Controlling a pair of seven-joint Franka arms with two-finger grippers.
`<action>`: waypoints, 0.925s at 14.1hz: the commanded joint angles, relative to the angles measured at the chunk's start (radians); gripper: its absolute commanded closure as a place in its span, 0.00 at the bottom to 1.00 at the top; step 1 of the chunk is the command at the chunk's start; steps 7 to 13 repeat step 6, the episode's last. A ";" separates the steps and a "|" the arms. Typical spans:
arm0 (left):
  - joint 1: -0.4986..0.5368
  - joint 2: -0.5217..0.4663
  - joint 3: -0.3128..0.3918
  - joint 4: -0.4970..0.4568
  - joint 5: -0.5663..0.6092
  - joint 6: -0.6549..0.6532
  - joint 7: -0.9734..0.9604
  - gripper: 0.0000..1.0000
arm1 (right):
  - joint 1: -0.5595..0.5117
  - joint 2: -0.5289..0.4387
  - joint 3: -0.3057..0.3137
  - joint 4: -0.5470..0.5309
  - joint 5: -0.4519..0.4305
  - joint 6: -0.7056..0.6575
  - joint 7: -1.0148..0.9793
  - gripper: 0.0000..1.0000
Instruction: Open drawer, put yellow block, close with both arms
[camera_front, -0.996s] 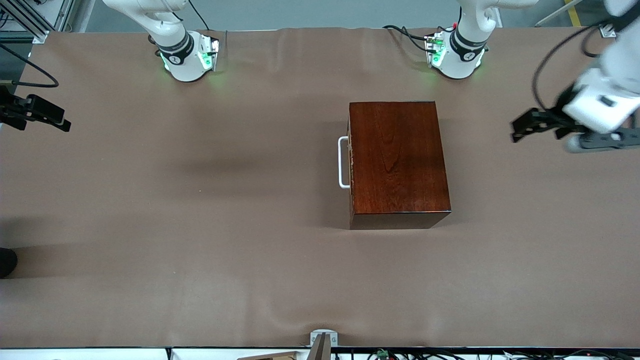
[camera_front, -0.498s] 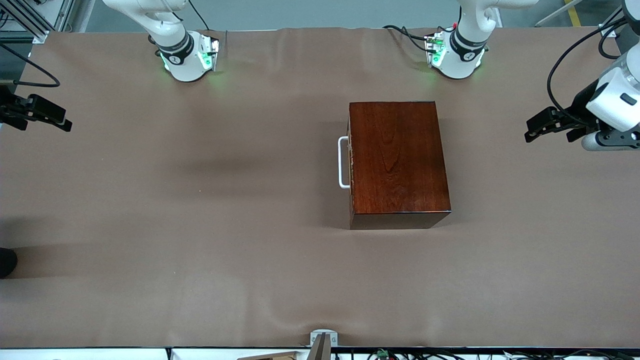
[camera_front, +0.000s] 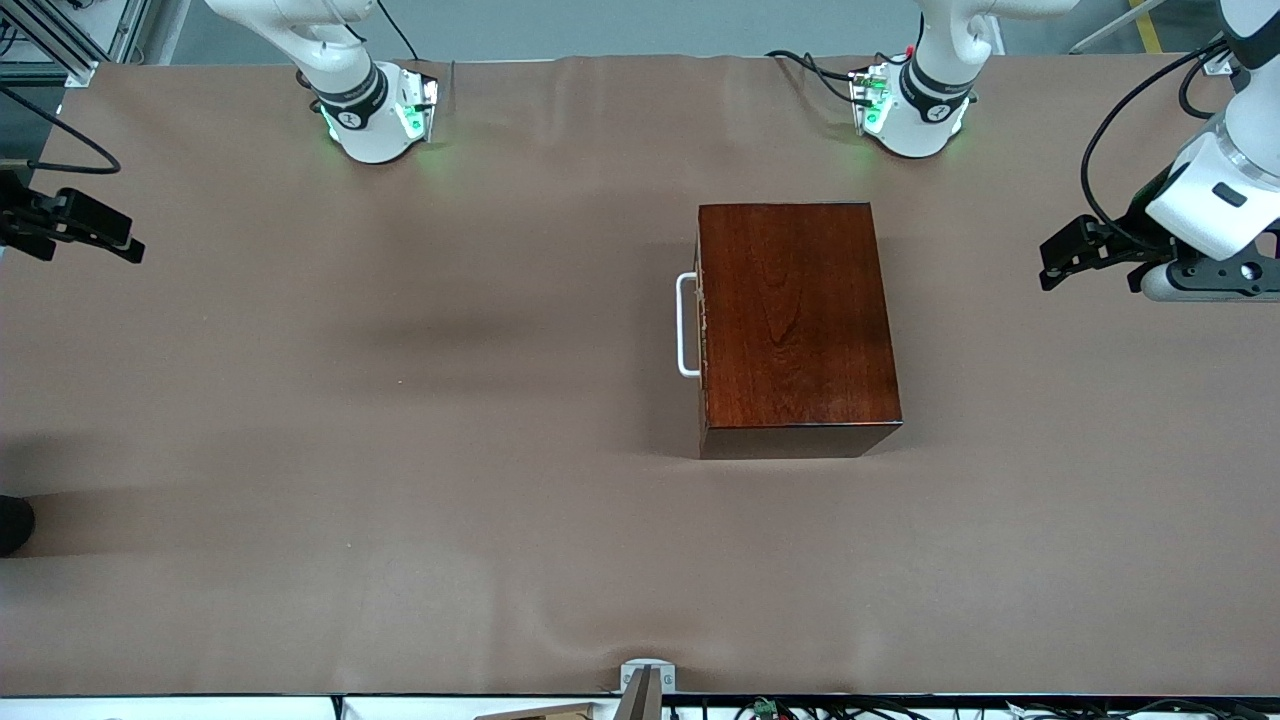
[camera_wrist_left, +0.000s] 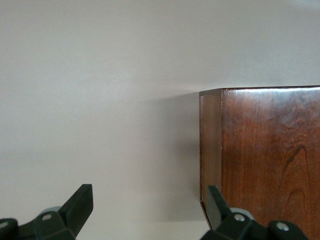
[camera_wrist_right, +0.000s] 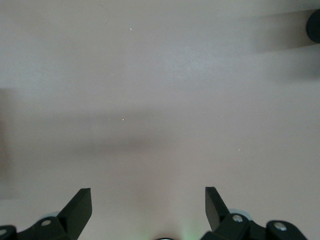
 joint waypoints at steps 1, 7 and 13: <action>0.002 -0.004 0.003 0.008 0.005 0.004 0.012 0.00 | 0.002 -0.011 0.004 0.006 0.014 -0.008 0.008 0.00; 0.033 0.003 0.005 0.008 0.000 0.004 0.015 0.00 | 0.014 -0.014 0.001 0.006 0.007 -0.010 0.006 0.00; 0.033 0.003 0.005 0.008 0.000 0.004 0.015 0.00 | 0.014 -0.014 0.001 0.006 0.007 -0.010 0.006 0.00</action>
